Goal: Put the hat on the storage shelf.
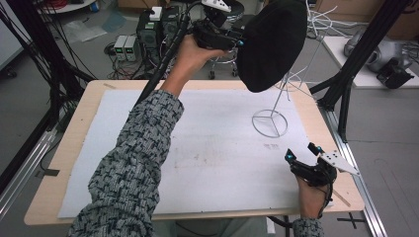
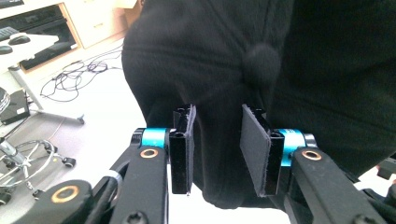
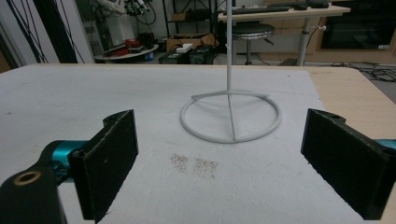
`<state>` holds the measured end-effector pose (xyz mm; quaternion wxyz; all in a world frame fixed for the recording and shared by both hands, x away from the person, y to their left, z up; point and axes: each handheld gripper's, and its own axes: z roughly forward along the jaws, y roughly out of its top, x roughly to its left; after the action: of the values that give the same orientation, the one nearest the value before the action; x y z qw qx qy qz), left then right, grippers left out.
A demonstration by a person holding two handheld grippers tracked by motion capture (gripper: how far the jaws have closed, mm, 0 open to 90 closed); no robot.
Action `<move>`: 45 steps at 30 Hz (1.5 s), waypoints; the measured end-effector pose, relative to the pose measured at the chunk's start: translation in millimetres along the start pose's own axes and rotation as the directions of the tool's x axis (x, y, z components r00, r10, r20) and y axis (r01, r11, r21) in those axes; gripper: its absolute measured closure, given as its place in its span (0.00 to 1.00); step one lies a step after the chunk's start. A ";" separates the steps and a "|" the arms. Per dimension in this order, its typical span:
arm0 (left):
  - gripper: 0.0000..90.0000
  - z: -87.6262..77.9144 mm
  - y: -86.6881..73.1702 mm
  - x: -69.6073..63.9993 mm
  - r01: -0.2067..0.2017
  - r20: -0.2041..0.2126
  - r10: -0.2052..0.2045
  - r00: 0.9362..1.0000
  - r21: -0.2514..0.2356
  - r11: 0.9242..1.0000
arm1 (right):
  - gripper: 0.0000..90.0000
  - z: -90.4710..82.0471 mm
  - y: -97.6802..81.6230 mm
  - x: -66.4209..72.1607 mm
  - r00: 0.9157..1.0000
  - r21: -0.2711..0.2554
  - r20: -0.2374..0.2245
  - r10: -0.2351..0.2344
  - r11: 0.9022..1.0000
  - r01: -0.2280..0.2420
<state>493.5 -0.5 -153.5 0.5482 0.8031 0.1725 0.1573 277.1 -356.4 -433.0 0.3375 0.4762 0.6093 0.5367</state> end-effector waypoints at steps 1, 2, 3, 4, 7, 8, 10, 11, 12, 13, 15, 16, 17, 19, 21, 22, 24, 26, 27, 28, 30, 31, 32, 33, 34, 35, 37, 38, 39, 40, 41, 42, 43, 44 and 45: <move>0.71 -1.6 0.0 0.4 0.004 -0.002 -0.004 1.000 0.000 1.000 | 0.11 0.1 0.1 0.4 1.000 -0.003 0.001 0.002 1.000 -0.002; 0.71 -3.4 0.1 1.3 0.001 -0.006 -0.001 1.000 0.002 1.000 | 0.11 -0.1 0.4 0.5 1.000 -0.002 0.001 0.002 1.000 -0.002; 0.71 -5.2 -0.1 1.9 0.003 -0.007 -0.003 1.000 -0.001 1.000 | 0.11 -0.1 0.5 0.5 1.000 -0.002 0.001 0.002 1.000 -0.002; 0.70 -7.0 -0.1 2.4 0.005 -0.007 -0.005 1.000 -0.004 1.000 | 0.11 0.0 0.5 0.5 1.000 -0.002 0.000 0.004 1.000 -0.004; 0.68 -13.4 -0.4 3.9 0.002 -0.012 -0.002 1.000 0.004 1.000 | 0.11 0.3 0.7 0.7 1.000 -0.003 -0.002 0.001 1.000 -0.001; 0.68 -16.1 -0.5 4.3 0.002 -0.016 -0.002 1.000 0.007 1.000 | 0.11 0.5 0.8 1.0 1.000 -0.006 -0.004 0.003 1.000 -0.003; 0.66 -22.4 -0.7 5.9 0.000 -0.022 0.001 1.000 0.009 1.000 | 0.11 1.1 1.1 1.2 1.000 -0.004 -0.003 -0.001 1.000 0.001; 0.65 -25.8 -1.0 6.7 0.001 -0.026 0.000 1.000 0.009 1.000 | 0.11 1.8 1.1 1.8 1.000 -0.003 -0.004 0.003 1.000 -0.003; 0.65 -29.4 -1.2 7.4 0.001 -0.030 -0.001 1.000 0.012 1.000 | 0.11 2.6 1.3 2.2 1.000 -0.003 -0.005 0.002 1.000 -0.002; 0.64 -33.0 -1.6 8.1 -0.002 -0.036 0.002 0.999 0.014 1.000 | 0.11 3.2 1.4 2.9 1.000 -0.001 -0.007 0.004 1.000 -0.004; 0.63 -40.3 -2.4 9.8 -0.006 -0.046 0.007 0.999 0.014 1.000 | 0.11 4.8 1.9 3.7 1.000 -0.003 -0.009 0.001 1.000 -0.001; 0.62 -44.1 -2.8 10.8 -0.005 -0.049 0.005 0.999 0.014 1.000 | 0.11 5.3 2.0 4.3 1.000 -0.003 -0.009 0.000 1.000 0.000; 0.62 -46.9 -3.3 11.5 -0.004 -0.052 0.005 0.999 0.013 1.000 | 0.11 5.7 2.2 4.3 1.000 0.000 -0.009 -0.004 1.000 0.004; 0.61 -56.5 -7.5 12.2 -0.017 -0.082 0.015 0.997 -0.023 1.000 | 0.11 7.1 2.2 4.5 1.000 -0.006 -0.009 0.001 1.000 -0.001; 0.61 -64.7 -11.4 15.4 -0.004 -0.089 0.002 0.996 -0.015 1.000 | 0.11 7.6 2.4 4.7 1.000 -0.003 -0.010 0.001 1.000 -0.001; 0.61 -68.5 -13.5 16.4 -0.007 -0.097 0.007 0.995 -0.001 1.000 | 0.11 8.4 2.6 4.6 1.000 -0.003 -0.009 0.001 1.000 -0.001; 0.58 -75.6 -17.3 19.2 -0.004 -0.102 0.007 0.995 0.026 1.000 | 0.11 9.8 2.6 4.6 1.000 -0.005 -0.008 0.000 1.000 0.000; 0.58 -84.6 -23.9 19.6 -0.022 -0.130 0.022 0.991 0.003 1.000 | 0.11 10.6 2.6 4.9 1.000 -0.003 -0.008 0.004 1.000 -0.004; 0.58 -89.6 -27.4 20.3 -0.020 -0.135 0.019 0.991 -0.011 1.000 | 0.11 11.4 2.6 5.0 1.000 -0.005 -0.012 0.002 1.000 -0.002; 0.58 -93.8 -29.8 22.0 -0.005 -0.136 0.006 0.991 0.006 1.000 | 0.11 12.1 2.7 5.4 1.000 -0.006 -0.009 0.004 1.000 -0.005; 0.56 -101.7 -34.1 23.3 -0.011 -0.147 0.018 0.989 0.050 0.999 | 0.11 13.0 3.0 6.0 1.000 -0.002 -0.012 -0.002 1.000 0.002; 0.54 -105.9 -37.4 22.8 -0.012 -0.159 0.018 0.987 0.043 0.999 | 0.11 13.7 3.2 6.3 1.000 -0.003 -0.010 -0.006 1.000 0.006; 0.54 -110.9 -41.6 22.0 -0.024 -0.168 0.027 0.985 0.023 0.999 | 0.11 14.1 3.3 6.8 1.000 -0.003 -0.010 -0.005 1.000 0.005; 0.54 -115.6 -45.3 21.7 -0.016 -0.170 0.018 0.985 0.011 1.000 | 0.11 14.6 3.3 6.9 1.000 -0.004 -0.010 -0.007 1.000 0.007; 0.53 -118.3 -47.2 22.4 -0.003 -0.169 0.006 0.986 0.021 1.000 | 0.11 14.9 3.5 7.2 1.000 0.001 -0.011 -0.007 1.000 0.007; 0.49 -122.8 -50.7 22.1 0.006 -0.185 0.001 0.983 0.040 0.999 | 0.11 15.4 3.5 7.4 1.000 -0.002 -0.010 -0.009 1.000 0.009; 0.48 -132.0 -59.9 20.2 0.001 -0.192 0.000 0.981 0.004 1.000 | 0.11 16.4 3.7 7.6 1.000 0.000 -0.009 -0.014 1.000 0.014; 0.47 -136.4 -64.0 19.6 0.011 -0.199 -0.011 0.980 -0.003 1.000 | 0.11 16.5 3.7 8.3 1.000 0.008 -0.010 -0.005 1.000 0.005; 0.46 -140.8 -68.0 18.9 0.017 -0.202 -0.018 0.979 -0.004 1.000 | 0.11 17.3 3.7 8.0 1.000 0.002 -0.011 -0.011 1.000 0.011; 0.45 -145.5 -72.1 18.3 0.015 -0.207 -0.016 0.978 -0.006 1.000 | 0.11 17.6 3.8 8.4 1.000 0.003 -0.011 -0.009 1.000 0.009; 0.45 -150.0 -76.1 17.4 0.017 -0.214 -0.019 0.977 -0.012 1.000 | 0.11 18.1 3.7 8.6 1.000 0.003 -0.012 -0.016 1.000 0.016; 0.43 -154.9 -79.8 16.9 0.024 -0.223 -0.027 0.974 -0.017 1.000 | 0.11 18.2 3.9 9.3 1.000 0.009 -0.013 -0.016 1.000 0.016; 0.41 -160.0 -83.3 16.4 0.035 -0.228 -0.040 0.973 -0.025 0.999 | 0.11 18.4 3.9 9.9 1.000 0.008 -0.012 -0.016 1.000 0.016; 0.40 -165.3 -86.8 16.1 0.042 -0.234 -0.049 0.971 -0.035 0.999 | 0.11 18.5 3.9 9.9 1.000 0.009 -0.014 -0.024 1.000 0.024; 0.39 -170.5 -90.3 15.5 0.046 -0.240 -0.056 0.969 -0.046 0.998 | 0.11 18.5 4.0 10.9 1.000 0.013 -0.012 -0.019 1.000 0.019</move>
<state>422.6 178.0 -177.3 0.5431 0.7620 0.2554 0.2431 291.6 -340.1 -431.6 0.3359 0.4694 0.6194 0.5321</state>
